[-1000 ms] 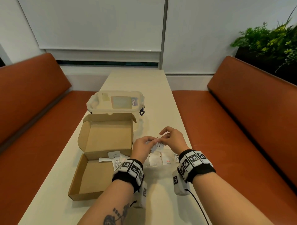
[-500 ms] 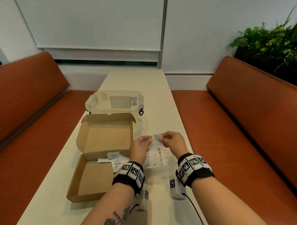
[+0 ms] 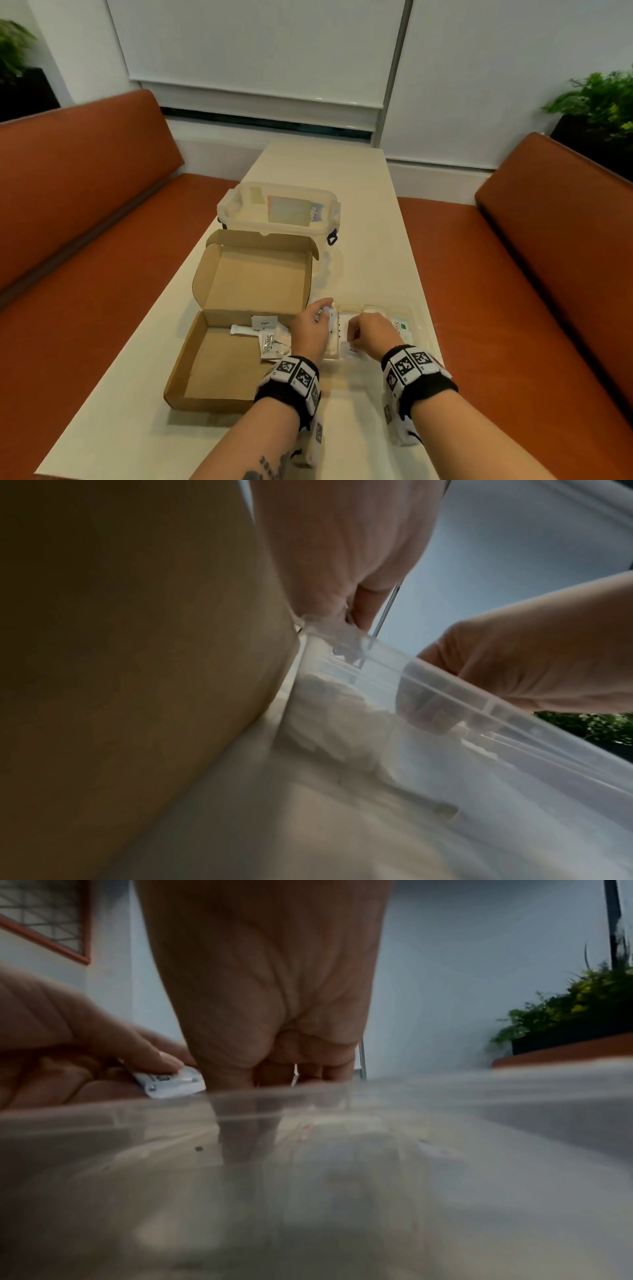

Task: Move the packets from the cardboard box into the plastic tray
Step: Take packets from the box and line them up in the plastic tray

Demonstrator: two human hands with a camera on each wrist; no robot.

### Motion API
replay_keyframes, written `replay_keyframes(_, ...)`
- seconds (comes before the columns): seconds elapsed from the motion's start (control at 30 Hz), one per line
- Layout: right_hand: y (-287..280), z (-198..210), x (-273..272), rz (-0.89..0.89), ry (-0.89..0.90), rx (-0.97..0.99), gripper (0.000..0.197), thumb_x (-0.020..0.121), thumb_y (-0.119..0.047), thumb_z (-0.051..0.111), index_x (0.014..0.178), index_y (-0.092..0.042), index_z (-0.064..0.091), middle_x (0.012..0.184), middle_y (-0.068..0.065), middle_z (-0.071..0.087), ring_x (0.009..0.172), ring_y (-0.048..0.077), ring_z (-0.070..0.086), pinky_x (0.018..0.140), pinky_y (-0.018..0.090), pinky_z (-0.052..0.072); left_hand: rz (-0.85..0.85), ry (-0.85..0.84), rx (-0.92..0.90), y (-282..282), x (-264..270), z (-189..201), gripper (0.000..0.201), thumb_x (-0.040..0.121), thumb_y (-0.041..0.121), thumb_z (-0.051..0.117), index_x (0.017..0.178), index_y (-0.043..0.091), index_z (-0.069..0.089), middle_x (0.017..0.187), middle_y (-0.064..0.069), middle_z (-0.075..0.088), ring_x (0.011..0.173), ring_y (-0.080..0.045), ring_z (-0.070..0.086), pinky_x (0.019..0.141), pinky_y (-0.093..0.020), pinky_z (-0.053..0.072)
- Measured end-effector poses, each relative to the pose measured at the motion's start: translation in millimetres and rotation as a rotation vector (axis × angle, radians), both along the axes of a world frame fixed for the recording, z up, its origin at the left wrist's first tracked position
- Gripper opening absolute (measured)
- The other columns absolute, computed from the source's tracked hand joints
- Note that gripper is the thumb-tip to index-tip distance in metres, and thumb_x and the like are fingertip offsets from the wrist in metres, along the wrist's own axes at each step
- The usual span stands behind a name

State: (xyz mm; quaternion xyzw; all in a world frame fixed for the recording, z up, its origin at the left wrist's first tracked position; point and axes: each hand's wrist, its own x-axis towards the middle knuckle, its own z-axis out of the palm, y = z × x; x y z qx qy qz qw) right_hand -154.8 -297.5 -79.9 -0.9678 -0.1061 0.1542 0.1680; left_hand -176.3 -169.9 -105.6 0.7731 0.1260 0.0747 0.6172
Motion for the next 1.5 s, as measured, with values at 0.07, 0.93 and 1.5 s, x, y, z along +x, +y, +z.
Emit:
replay_keyframes(0.07, 1, -5, 0, 0.027, 0.014, -0.016, 0.02, 0.081, -0.001, 0.056, 0.088, -0.011, 0.073, 0.094, 0.006, 0.071, 0.091, 0.022, 0.065, 0.082, 0.027, 0.052, -0.006, 0.006, 0.004, 1, -1, 1, 0.028, 0.094, 0.009, 0.05, 0.115, 0.015, 0.067, 0.114, -0.004, 0.067, 0.103, -0.015, 0.058, 0.086, -0.018, 0.042)
replay_keyframes(0.93, 0, -40, 5, 0.053, -0.158, -0.126, 0.024, 0.076, -0.016, 0.07, 0.098, -0.013, 0.062, 0.12, 0.003, 0.052, 0.097, 0.023, 0.058, 0.077, 0.027, 0.045, -0.044, 0.059, 0.069, 2, -3, 4, 0.031, 0.095, 0.01, 0.047, 0.119, 0.018, 0.066, 0.112, -0.008, 0.068, 0.101, -0.034, 0.061, 0.084, -0.031, 0.049)
replay_keyframes(1.5, -3, -26, -1, -0.041, -0.272, -0.002, 0.023, 0.085, -0.024, 0.064, 0.107, -0.018, 0.064, 0.121, -0.001, 0.058, 0.109, 0.019, 0.052, 0.089, 0.029, 0.044, -0.054, 0.01, -0.094, 6, 2, -2, 0.066, 0.09, -0.002, 0.051, 0.142, 0.035, 0.037, 0.11, 0.013, 0.054, 0.053, -0.01, 0.039, 0.056, -0.02, 0.044)
